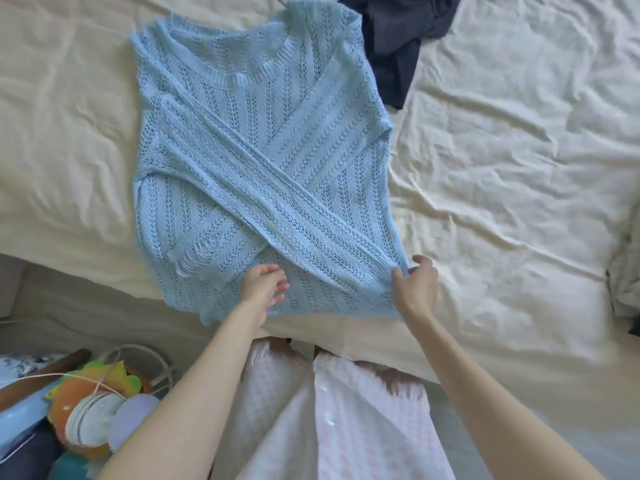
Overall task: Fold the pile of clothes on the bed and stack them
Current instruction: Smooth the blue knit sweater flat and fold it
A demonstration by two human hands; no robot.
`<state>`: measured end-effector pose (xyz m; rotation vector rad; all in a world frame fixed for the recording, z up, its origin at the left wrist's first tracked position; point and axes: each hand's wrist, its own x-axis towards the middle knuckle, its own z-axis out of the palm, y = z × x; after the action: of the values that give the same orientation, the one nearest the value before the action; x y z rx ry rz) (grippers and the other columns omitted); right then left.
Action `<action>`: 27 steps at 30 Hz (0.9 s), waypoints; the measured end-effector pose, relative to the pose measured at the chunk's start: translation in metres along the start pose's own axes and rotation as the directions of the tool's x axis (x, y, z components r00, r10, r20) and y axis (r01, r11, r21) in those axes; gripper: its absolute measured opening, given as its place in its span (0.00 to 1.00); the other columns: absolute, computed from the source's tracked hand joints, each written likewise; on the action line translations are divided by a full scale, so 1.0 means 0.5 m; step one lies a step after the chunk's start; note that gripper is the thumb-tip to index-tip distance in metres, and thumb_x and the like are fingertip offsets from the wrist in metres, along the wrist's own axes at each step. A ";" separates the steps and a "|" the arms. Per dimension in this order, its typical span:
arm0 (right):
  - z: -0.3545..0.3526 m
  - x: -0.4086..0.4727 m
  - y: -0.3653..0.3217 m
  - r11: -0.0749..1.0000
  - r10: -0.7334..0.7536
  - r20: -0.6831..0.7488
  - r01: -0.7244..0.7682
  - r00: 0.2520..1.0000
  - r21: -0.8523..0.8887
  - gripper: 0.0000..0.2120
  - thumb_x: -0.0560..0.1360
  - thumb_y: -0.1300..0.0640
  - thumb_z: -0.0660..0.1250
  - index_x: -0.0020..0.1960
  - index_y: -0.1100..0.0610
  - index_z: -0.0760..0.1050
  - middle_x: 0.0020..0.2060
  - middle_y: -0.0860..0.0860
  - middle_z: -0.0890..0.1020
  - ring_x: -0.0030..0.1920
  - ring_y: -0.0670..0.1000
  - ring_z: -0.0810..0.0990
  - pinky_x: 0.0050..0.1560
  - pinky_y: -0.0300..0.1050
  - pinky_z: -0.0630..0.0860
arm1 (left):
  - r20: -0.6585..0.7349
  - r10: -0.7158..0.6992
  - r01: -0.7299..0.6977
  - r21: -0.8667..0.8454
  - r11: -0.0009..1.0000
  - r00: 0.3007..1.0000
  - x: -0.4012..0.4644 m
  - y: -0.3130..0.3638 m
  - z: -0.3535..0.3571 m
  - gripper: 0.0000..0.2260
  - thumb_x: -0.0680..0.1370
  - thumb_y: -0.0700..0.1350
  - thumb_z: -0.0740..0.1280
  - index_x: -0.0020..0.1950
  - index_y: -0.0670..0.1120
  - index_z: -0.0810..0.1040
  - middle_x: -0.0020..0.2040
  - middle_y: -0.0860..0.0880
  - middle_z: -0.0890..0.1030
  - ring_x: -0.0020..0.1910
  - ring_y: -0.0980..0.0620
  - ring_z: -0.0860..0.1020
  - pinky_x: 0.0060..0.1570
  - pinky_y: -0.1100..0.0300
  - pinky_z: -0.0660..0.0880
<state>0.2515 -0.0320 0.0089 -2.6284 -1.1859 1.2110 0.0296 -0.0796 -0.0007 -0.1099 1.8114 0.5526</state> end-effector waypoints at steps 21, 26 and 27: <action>0.366 -0.002 -0.757 0.814 -0.559 0.364 0.577 0.745 0.068 0.15 0.80 0.57 0.59 0.62 0.61 0.76 0.49 0.54 0.82 0.43 0.53 0.77 0.48 0.50 0.76 | -0.124 0.728 -0.548 0.577 0.606 0.674 0.245 0.306 -0.346 0.17 0.76 0.46 0.67 0.65 0.50 0.74 0.57 0.47 0.71 0.57 0.46 0.72 0.56 0.57 0.67; 0.449 0.022 -0.841 0.701 -0.542 0.433 0.672 0.720 -0.240 0.15 0.79 0.58 0.59 0.60 0.66 0.75 0.45 0.60 0.79 0.40 0.55 0.77 0.41 0.45 0.72 | -0.036 0.714 -0.502 0.687 0.525 0.699 0.288 0.298 -0.342 0.23 0.75 0.46 0.69 0.69 0.51 0.69 0.59 0.46 0.71 0.60 0.45 0.69 0.56 0.51 0.66; 0.459 0.025 -0.848 0.691 -0.519 0.452 0.667 0.725 -0.277 0.13 0.79 0.58 0.59 0.56 0.65 0.77 0.40 0.57 0.77 0.35 0.52 0.73 0.38 0.42 0.70 | -0.022 0.724 -0.505 0.702 0.503 0.690 0.293 0.297 -0.349 0.22 0.75 0.44 0.68 0.68 0.51 0.70 0.58 0.46 0.73 0.59 0.45 0.70 0.56 0.52 0.66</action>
<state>-0.1618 0.2134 -0.0305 -1.9308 -2.3837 1.3907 -0.2227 0.0075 -0.0539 1.0672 2.2574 0.3629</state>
